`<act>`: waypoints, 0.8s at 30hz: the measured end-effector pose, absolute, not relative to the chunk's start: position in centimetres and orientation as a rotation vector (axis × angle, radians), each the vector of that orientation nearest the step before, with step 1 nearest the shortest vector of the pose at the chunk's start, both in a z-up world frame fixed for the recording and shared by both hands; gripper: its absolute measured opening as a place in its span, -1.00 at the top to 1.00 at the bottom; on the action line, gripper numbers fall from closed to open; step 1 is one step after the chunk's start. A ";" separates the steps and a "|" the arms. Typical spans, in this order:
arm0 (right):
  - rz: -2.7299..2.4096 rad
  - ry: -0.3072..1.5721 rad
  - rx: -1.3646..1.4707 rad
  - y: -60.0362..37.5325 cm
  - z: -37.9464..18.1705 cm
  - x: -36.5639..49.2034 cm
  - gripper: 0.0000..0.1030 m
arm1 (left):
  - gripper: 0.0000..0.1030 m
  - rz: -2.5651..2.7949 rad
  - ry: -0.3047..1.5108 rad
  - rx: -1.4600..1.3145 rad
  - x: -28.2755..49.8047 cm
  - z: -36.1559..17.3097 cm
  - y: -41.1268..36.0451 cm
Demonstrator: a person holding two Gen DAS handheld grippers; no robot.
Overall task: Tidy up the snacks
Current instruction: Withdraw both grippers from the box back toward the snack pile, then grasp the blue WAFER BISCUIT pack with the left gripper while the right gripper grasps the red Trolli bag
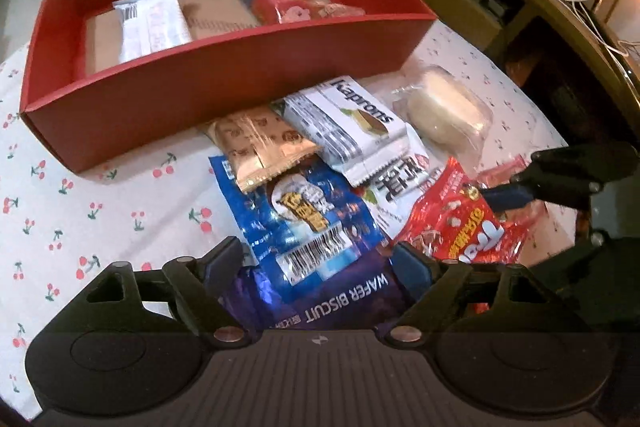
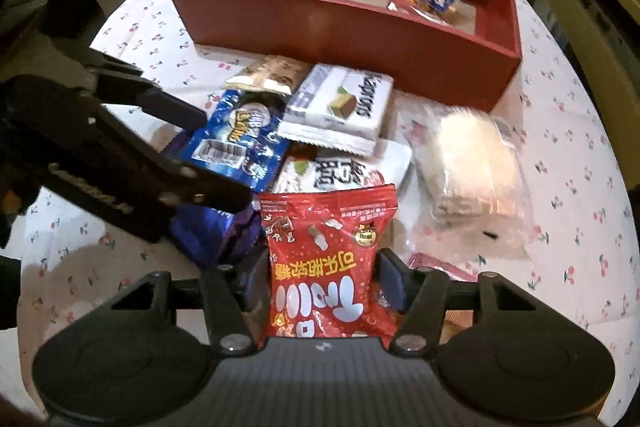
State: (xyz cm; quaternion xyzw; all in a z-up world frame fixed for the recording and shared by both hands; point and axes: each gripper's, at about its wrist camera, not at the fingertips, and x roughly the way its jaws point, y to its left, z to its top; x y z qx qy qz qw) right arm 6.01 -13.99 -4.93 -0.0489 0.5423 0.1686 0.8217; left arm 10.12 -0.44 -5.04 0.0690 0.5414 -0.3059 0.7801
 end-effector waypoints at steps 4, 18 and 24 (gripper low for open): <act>0.346 1.176 -0.083 -14.5 -5.1 6.2 -0.26 | -0.69 -0.679 1.188 0.195 8.8 -4.9 -1.1; 0.318 1.178 -0.100 -15.7 -4.5 4.4 -0.22 | -0.77 -0.635 1.175 0.380 4.2 -5.4 -4.6; 0.319 1.173 -0.161 -15.3 -5.2 4.4 -0.33 | -0.76 -0.547 1.150 0.421 4.5 -6.1 -6.2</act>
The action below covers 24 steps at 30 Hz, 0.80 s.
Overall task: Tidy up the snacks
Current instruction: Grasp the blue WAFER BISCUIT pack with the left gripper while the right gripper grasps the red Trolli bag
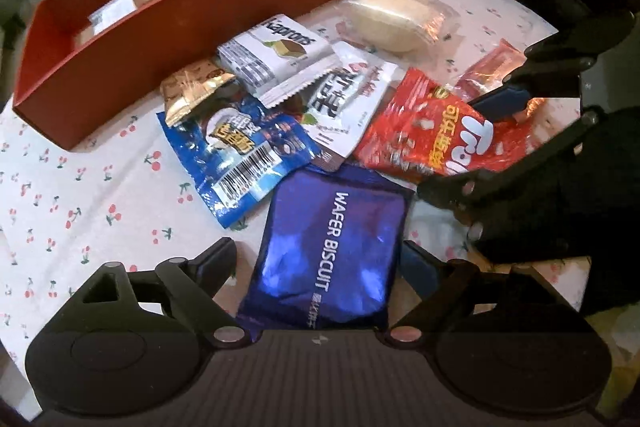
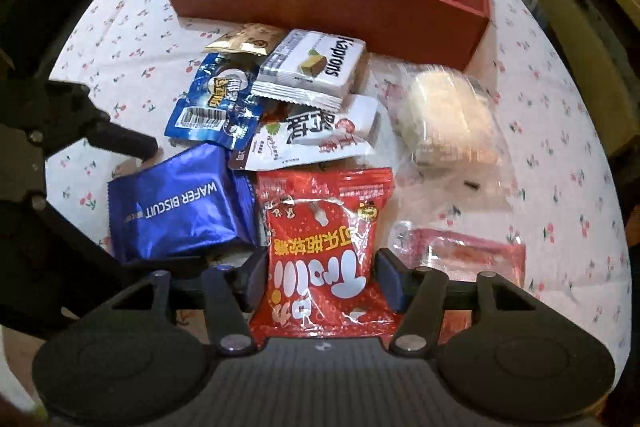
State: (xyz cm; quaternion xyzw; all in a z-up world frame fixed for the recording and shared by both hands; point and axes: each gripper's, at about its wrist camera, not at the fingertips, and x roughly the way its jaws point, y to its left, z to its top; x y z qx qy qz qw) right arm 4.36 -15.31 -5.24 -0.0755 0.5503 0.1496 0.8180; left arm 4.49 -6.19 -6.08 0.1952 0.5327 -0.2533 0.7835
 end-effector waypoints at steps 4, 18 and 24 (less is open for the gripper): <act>0.312 1.162 -0.140 -15.5 -5.3 4.6 -0.33 | -0.59 -0.503 1.153 0.389 4.8 -6.3 -6.3; 0.315 1.112 -0.091 -15.8 -4.2 0.4 -0.09 | -0.40 -0.423 1.167 0.291 2.1 -5.1 -3.8; 0.316 1.099 -0.071 -15.7 -3.8 0.1 -0.09 | -0.39 -0.408 1.164 0.270 1.9 -5.0 -3.3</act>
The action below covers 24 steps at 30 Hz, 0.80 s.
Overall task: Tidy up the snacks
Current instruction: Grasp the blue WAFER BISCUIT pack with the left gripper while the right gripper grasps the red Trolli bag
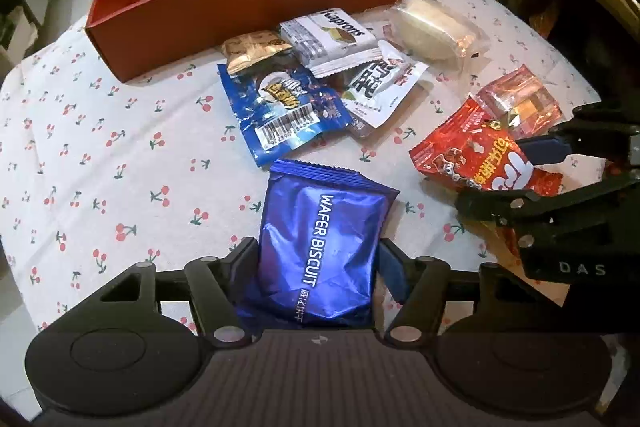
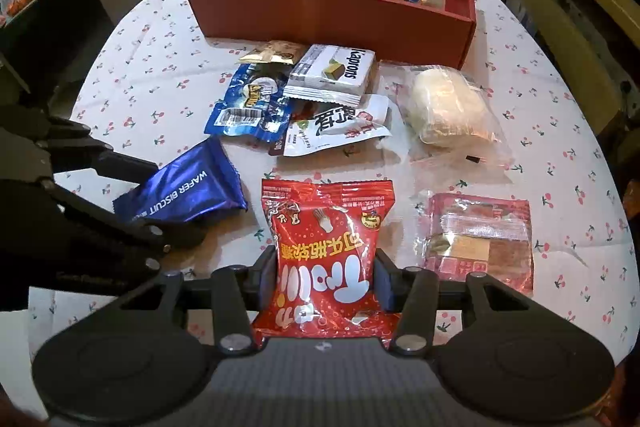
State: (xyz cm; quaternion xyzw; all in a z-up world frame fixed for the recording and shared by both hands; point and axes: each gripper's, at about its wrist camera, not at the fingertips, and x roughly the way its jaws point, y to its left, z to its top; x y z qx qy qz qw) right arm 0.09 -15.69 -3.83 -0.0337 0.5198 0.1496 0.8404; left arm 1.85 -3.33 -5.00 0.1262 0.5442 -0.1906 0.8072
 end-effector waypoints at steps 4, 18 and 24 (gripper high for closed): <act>0.317 1.106 -0.070 -15.6 -4.0 0.1 -0.09 | -0.51 -0.396 1.170 0.277 2.4 -5.7 -3.7; 0.333 1.061 -0.038 -15.7 -3.1 -0.1 -0.09 | -0.25 -0.339 1.136 0.197 1.2 -4.6 -2.7; 0.319 1.040 -0.025 -16.0 -2.7 -0.1 -0.09 | -0.25 -0.340 1.087 0.128 1.2 -3.0 -2.1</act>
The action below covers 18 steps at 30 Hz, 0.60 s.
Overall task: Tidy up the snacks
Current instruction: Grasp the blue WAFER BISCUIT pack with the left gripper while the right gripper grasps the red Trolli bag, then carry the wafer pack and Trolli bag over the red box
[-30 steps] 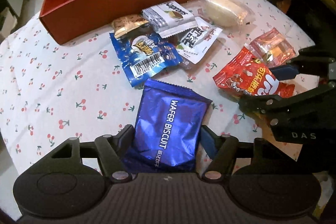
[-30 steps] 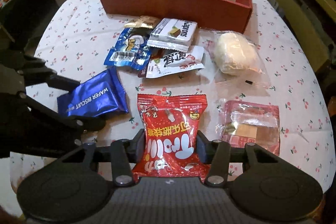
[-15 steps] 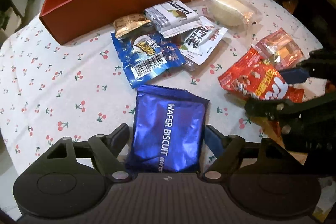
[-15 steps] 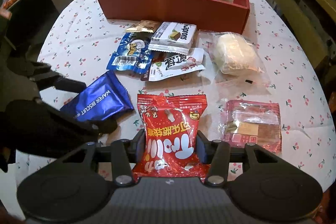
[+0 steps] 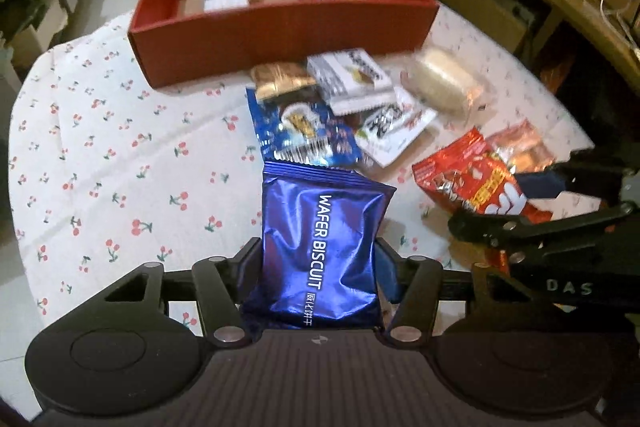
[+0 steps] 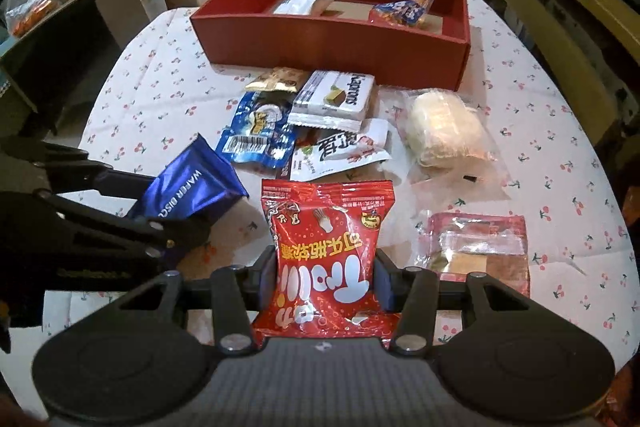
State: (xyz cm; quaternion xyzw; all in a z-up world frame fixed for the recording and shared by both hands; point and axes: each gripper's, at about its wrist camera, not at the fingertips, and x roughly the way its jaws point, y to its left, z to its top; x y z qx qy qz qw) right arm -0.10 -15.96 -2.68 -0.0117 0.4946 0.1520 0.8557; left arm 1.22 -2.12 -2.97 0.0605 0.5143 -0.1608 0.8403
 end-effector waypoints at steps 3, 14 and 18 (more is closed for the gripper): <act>0.314 1.027 -0.025 -15.9 -2.4 0.0 -0.09 | -0.25 -0.335 1.072 0.113 1.6 -2.5 -2.2; 0.307 0.957 -0.003 -15.8 -0.6 1.3 -0.09 | -0.25 -0.300 1.014 0.073 3.1 -0.8 -2.3; 0.309 0.926 0.008 -16.0 0.4 1.6 -0.09 | -0.25 -0.273 0.991 0.081 3.3 0.4 -2.8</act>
